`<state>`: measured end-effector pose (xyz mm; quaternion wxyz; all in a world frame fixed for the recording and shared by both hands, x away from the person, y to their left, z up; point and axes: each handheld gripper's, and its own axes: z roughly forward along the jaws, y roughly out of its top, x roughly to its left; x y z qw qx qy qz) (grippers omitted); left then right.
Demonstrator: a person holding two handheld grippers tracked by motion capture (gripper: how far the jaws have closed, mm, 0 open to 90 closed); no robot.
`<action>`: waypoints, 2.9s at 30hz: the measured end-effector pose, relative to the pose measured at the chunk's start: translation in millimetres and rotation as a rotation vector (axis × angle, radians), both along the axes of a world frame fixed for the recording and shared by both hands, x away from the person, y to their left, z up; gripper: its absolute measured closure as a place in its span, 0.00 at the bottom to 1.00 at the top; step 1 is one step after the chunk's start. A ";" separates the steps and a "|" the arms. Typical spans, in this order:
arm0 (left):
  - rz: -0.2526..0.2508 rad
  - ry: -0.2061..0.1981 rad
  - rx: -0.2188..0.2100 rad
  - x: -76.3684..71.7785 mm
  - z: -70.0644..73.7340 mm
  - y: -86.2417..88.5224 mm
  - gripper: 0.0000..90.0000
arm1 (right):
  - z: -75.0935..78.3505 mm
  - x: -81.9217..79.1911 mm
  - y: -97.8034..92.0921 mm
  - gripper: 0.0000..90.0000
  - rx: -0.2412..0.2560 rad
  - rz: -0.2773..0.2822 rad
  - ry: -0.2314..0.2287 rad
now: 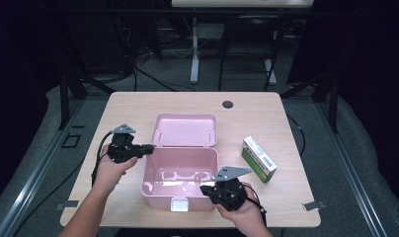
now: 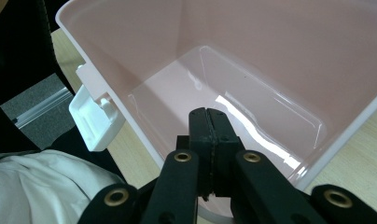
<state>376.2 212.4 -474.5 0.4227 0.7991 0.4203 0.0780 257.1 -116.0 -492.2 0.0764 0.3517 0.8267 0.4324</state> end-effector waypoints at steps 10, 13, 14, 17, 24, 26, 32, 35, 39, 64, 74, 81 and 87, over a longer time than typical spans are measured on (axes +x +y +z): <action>-0.014 -0.005 -0.010 -4.7 4.7 4.1 0.88 | 19.0 4.1 -15.1 0.80 0.034 -0.049 -0.042; -0.030 -0.003 -0.021 -7.4 8.3 6.1 0.81 | 25.2 7.2 -20.5 0.75 0.028 -0.049 -0.049; -0.039 -0.004 -0.022 -8.5 9.9 6.4 0.78 | 28.2 8.4 -22.9 0.73 0.015 -0.055 -0.054; -0.053 -0.021 -0.030 -12.5 15.2 8.2 0.70 | 35.8 13.3 -29.0 0.67 -0.020 -0.072 -0.065; -0.043 -0.038 -0.013 -16.5 20.6 18.5 0.59 | 54.0 31.9 -44.8 0.57 -0.045 -0.136 -0.106; -0.030 -0.043 -0.017 -16.5 21.2 22.9 0.57 | 58.1 37.0 -49.1 0.60 -0.052 -0.152 -0.100; -0.004 -0.048 -0.022 -17.2 25.6 33.0 0.54 | 68.2 55.3 -62.7 0.61 -0.124 -0.173 -0.072; 0.006 -0.046 -0.007 -17.6 27.3 35.4 0.53 | 68.4 71.2 -71.5 0.60 -0.185 -0.200 -0.040; 0.004 -0.046 -0.014 -17.1 28.0 35.5 0.52 | 68.1 86.3 -81.2 0.59 -0.244 -0.216 -0.016; 0.011 -0.034 -0.028 -16.0 25.8 44.2 0.52 | 72.1 149.1 -114.6 0.56 -0.444 -0.245 0.203; 0.027 -0.047 -0.040 -18.6 31.2 49.4 0.52 | 65.6 164.2 -113.0 0.56 -0.504 -0.255 0.286; 0.038 -0.061 -0.041 -23.6 36.0 52.5 0.52 | 56.8 168.2 -106.1 0.56 -0.559 -0.254 0.342; 0.044 -0.060 -0.045 -24.2 36.8 55.3 0.52 | 49.1 168.1 -102.1 0.55 -0.611 -0.240 0.384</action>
